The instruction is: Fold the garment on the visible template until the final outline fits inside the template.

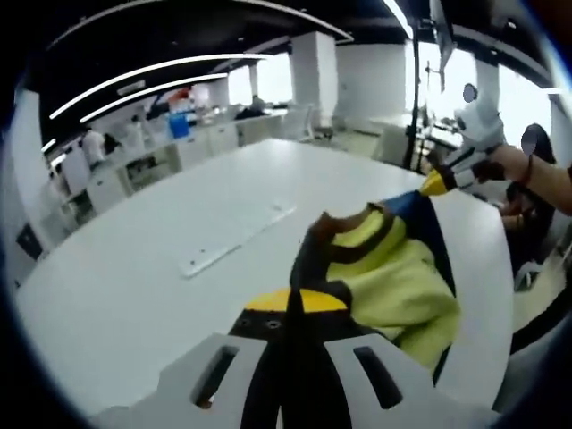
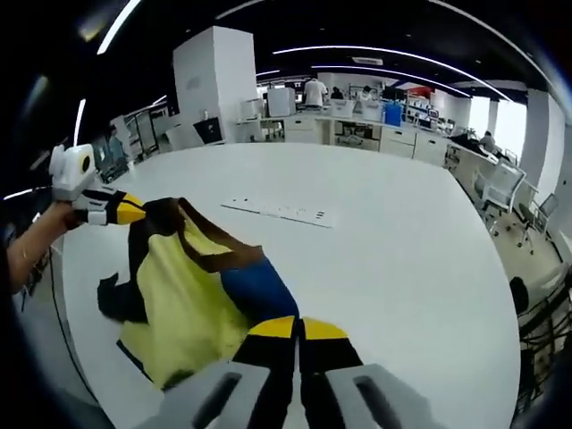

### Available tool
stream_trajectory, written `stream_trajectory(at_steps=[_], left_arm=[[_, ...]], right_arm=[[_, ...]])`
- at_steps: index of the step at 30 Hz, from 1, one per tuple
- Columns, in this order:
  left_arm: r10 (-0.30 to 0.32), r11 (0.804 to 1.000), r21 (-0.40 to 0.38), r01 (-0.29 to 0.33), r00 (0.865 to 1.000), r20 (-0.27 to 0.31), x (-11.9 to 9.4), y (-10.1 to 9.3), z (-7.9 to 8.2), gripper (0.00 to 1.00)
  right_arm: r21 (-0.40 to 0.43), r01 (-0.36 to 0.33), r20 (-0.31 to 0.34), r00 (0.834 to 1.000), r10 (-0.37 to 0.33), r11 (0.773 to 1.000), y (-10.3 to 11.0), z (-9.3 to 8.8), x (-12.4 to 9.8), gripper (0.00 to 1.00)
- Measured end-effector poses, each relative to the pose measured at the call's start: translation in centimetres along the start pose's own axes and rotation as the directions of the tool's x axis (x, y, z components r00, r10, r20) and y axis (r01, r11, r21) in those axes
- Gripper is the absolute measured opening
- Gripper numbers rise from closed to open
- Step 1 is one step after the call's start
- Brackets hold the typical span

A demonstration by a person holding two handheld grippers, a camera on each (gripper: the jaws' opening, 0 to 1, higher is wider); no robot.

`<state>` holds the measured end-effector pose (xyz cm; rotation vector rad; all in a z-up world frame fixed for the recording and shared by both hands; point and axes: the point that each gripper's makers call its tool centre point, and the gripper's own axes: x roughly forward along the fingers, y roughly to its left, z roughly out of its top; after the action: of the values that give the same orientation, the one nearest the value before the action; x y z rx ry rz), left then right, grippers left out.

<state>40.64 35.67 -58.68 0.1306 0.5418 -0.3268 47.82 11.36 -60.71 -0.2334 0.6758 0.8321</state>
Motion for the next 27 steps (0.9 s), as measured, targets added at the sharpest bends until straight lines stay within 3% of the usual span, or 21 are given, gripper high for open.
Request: stream_trajectory(at_steps=[5, 15, 20, 27], left_arm=[[0.03, 0.999, 0.018, -0.03, 0.999, -0.01, 0.8, 1.9, 0.1, 0.0], [0.093, 0.995, -0.042, -0.092, 0.996, 0.012, 3.3, 5.8, 0.5, 0.0], [0.118, 0.989, -0.088, -0.117, 0.993, 0.013, 5.1, 7.5, 0.0, 0.0], [0.129, 0.973, -0.193, -0.129, 0.992, -0.009, 8.2, 9.3, -2.1, 0.0]], right_arm=[[0.003, -0.005, 0.033, 0.999, 0.005, 1.0, 0.1, 2.2, 1.6, 0.0], [0.018, 0.036, 0.079, 0.996, -0.037, 0.999, -1.3, 5.8, 5.7, 0.0], [0.015, 0.063, 0.085, 0.994, -0.064, 0.998, -2.2, 6.6, 8.3, 0.0], [0.041, 0.088, 0.061, 0.994, -0.09, 0.995, -4.0, 6.5, 12.3, 0.0]])
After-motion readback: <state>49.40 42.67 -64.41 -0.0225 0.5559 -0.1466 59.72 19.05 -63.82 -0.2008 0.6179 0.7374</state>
